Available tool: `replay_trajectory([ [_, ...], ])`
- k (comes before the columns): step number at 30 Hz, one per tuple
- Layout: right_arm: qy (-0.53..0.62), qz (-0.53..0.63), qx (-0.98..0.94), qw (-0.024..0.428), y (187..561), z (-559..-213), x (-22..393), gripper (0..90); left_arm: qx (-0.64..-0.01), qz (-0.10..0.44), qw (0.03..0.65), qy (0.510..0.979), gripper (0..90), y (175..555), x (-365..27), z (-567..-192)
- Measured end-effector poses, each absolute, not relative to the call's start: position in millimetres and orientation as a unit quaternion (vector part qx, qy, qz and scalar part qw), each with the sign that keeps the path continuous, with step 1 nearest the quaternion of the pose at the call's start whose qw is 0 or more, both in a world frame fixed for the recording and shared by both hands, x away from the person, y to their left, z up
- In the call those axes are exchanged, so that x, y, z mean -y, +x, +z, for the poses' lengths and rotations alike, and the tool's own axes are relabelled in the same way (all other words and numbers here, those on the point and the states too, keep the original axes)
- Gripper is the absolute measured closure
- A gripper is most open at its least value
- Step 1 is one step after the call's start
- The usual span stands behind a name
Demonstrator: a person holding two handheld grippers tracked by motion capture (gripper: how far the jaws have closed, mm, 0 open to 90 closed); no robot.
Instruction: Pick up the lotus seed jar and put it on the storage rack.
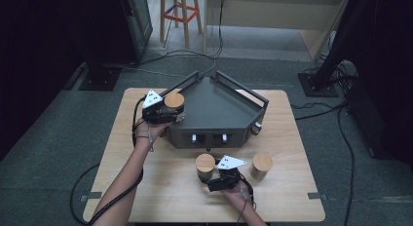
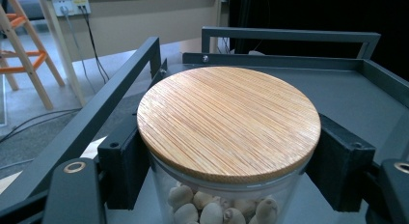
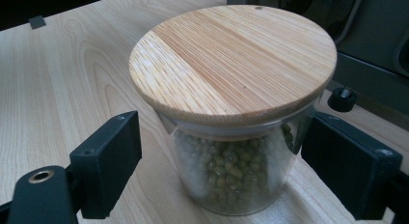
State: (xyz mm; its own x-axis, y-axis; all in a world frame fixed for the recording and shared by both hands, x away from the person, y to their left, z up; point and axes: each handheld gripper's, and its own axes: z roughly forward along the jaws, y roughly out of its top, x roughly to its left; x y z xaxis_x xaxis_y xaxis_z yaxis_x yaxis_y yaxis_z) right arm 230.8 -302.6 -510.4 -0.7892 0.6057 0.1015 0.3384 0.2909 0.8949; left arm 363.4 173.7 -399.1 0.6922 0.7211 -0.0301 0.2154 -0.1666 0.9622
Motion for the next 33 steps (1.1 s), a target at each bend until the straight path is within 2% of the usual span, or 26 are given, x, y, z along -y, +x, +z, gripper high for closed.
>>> replay_trajectory([
  [8,0.297,0.515,-0.793,0.130,231,-510,302,13.9,-0.321,0.218,0.561,0.731,18.4,364,-175,-399],
  [9,0.297,0.515,-0.793,0.131,231,-510,302,13.9,-0.321,0.218,0.559,0.733,12.5,365,-174,-399],
  [10,0.297,0.515,-0.793,0.131,231,-510,302,13.9,-0.320,0.216,0.557,0.736,10.4,365,-175,-398],
  [33,0.296,0.512,-0.795,0.131,231,-509,301,13.9,-0.317,0.230,0.543,0.743,10.4,345,-181,-400],
])
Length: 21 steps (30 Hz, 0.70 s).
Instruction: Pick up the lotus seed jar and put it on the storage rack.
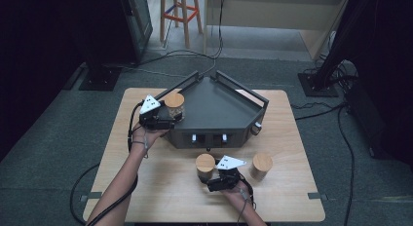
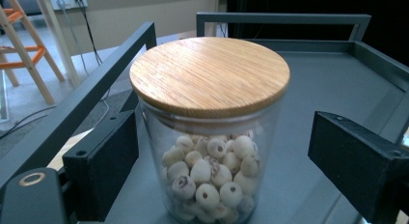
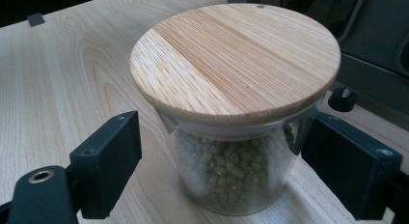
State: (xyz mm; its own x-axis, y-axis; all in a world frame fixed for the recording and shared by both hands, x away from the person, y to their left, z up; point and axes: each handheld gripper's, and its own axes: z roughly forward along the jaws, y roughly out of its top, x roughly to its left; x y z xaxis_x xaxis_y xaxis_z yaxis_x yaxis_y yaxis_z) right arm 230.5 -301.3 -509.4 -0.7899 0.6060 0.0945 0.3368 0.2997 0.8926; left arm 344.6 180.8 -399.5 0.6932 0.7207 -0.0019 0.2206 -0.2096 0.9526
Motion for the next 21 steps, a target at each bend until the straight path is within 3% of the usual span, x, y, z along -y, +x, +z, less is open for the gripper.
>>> replay_trajectory([
  [21,0.296,0.511,-0.796,0.132,230,-509,301,13.9,-0.313,0.232,0.547,0.741,10.4,320,-193,-404],
])
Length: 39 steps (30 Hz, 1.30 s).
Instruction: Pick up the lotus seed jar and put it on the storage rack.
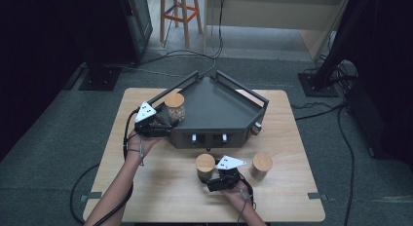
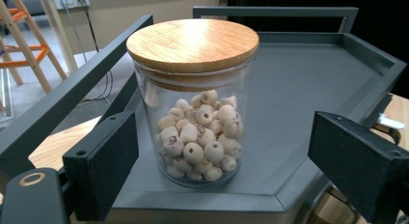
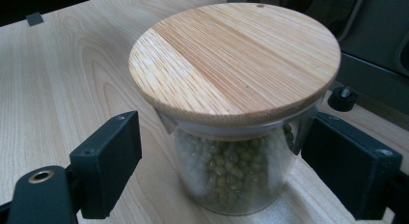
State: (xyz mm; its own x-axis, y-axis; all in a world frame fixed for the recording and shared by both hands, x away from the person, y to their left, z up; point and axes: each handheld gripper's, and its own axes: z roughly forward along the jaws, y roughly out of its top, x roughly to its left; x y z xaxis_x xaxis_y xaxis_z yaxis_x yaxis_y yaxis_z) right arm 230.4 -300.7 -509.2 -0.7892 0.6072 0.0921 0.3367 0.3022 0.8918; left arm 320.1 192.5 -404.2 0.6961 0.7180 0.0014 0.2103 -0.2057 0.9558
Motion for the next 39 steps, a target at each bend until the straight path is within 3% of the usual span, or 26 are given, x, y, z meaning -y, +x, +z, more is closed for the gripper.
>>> replay_trajectory([
  [39,0.298,0.512,-0.795,0.129,232,-509,301,13.9,-0.311,0.219,0.567,0.731,10.4,278,-210,-419],
])
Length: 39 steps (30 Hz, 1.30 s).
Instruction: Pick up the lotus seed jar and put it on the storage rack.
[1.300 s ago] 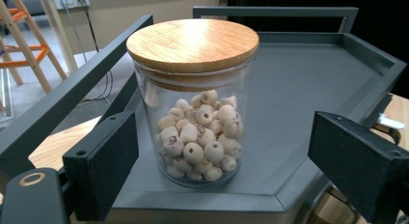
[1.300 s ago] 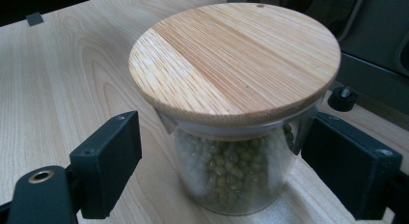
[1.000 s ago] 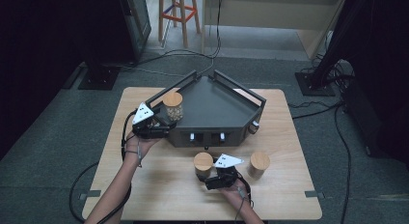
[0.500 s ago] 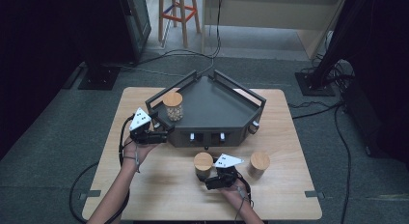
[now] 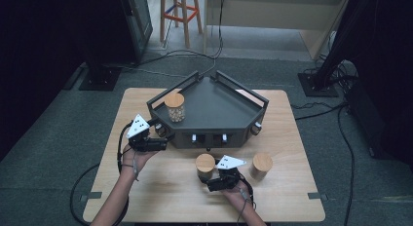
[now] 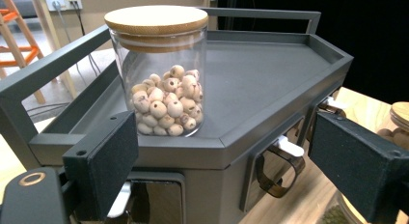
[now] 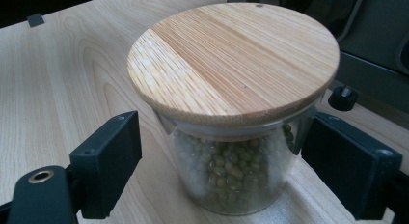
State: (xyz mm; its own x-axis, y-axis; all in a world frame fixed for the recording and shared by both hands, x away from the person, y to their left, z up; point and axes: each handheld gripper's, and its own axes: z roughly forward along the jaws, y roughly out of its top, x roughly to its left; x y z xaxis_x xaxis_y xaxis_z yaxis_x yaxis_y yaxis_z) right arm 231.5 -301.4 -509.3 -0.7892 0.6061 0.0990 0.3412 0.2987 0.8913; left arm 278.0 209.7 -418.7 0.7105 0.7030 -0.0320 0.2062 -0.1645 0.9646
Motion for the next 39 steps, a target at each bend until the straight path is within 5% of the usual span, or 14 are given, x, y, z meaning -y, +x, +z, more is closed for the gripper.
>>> replay_trajectory([
  [39,0.298,0.510,-0.796,0.129,232,-509,301,13.9,-0.281,0.256,0.554,0.741,10.4,237,-226,-441],
])
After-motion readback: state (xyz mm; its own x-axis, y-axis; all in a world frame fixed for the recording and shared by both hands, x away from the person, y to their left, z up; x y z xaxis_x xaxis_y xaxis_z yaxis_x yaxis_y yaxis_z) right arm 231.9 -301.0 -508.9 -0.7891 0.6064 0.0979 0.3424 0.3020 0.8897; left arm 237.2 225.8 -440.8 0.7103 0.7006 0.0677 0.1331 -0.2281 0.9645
